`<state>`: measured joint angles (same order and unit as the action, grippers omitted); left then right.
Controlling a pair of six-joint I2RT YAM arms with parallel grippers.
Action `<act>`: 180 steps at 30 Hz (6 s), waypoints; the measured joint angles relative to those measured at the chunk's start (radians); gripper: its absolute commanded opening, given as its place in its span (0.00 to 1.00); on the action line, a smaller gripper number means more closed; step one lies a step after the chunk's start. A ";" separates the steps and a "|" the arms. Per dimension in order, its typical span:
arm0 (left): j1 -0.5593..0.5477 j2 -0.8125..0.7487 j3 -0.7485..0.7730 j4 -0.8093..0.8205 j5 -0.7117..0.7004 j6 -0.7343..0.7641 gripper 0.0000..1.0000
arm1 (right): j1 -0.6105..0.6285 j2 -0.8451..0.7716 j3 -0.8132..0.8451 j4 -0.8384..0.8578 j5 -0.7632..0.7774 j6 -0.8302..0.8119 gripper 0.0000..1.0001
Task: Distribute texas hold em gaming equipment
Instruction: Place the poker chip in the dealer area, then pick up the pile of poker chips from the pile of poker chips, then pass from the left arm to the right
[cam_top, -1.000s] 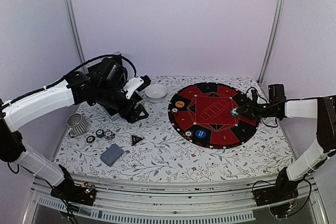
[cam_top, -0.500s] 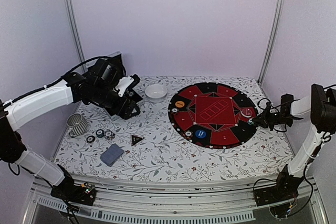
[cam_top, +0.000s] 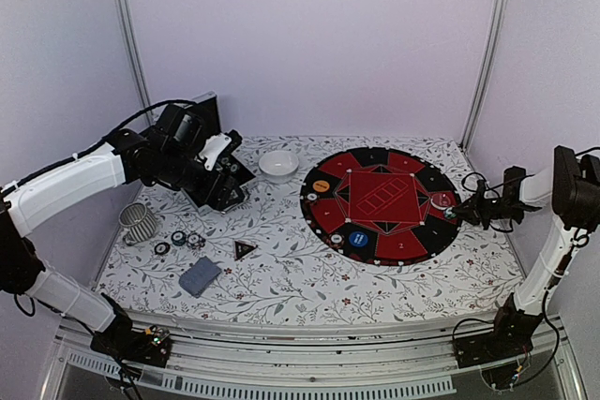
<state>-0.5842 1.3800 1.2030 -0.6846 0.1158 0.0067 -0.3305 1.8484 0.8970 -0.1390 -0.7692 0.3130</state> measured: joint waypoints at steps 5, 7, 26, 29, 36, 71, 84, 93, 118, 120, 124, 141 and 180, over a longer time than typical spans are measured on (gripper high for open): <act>0.003 0.000 0.000 0.000 0.000 0.000 0.85 | -0.023 0.005 0.011 -0.029 0.000 -0.018 0.18; 0.004 0.000 0.000 0.000 0.000 0.000 0.85 | -0.034 0.016 0.015 -0.037 0.005 -0.019 0.23; 0.025 0.000 -0.009 -0.001 -0.001 -0.034 0.85 | -0.047 -0.023 0.065 -0.147 0.143 -0.038 0.68; 0.026 0.001 -0.009 -0.001 -0.001 -0.038 0.85 | -0.010 -0.074 0.081 -0.201 0.300 -0.063 0.75; 0.061 0.032 -0.010 -0.001 -0.027 -0.086 0.92 | 0.180 -0.119 0.204 -0.332 0.631 -0.106 0.83; 0.459 0.130 -0.282 0.180 -0.188 -0.351 0.66 | 0.396 -0.322 0.129 -0.427 0.763 -0.131 0.86; 0.459 0.254 -0.294 0.185 -0.147 -0.348 0.65 | 0.396 -0.343 0.093 -0.420 0.755 -0.142 0.86; 0.456 0.269 -0.304 0.183 -0.123 -0.347 0.64 | 0.396 -0.349 0.077 -0.421 0.753 -0.153 0.86; 0.428 0.276 -0.331 0.180 -0.150 -0.346 0.61 | 0.396 -0.381 0.076 -0.421 0.728 -0.160 0.87; 0.427 0.276 -0.332 0.180 -0.154 -0.343 0.53 | 0.396 -0.381 0.076 -0.422 0.727 -0.161 0.87; 0.427 0.277 -0.333 0.179 -0.161 -0.333 0.48 | 0.396 -0.381 0.076 -0.422 0.726 -0.161 0.87; 0.426 0.251 -0.340 0.151 -0.166 -0.329 0.00 | 0.396 -0.397 0.076 -0.426 0.709 -0.171 0.87; -0.437 0.324 0.288 -0.109 -0.112 0.050 0.00 | 1.019 -0.261 0.082 0.148 0.039 0.346 0.63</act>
<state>-1.0214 1.7039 1.4906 -0.7940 0.0040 0.0570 0.6888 1.5871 0.9787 0.0093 -0.7307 0.6590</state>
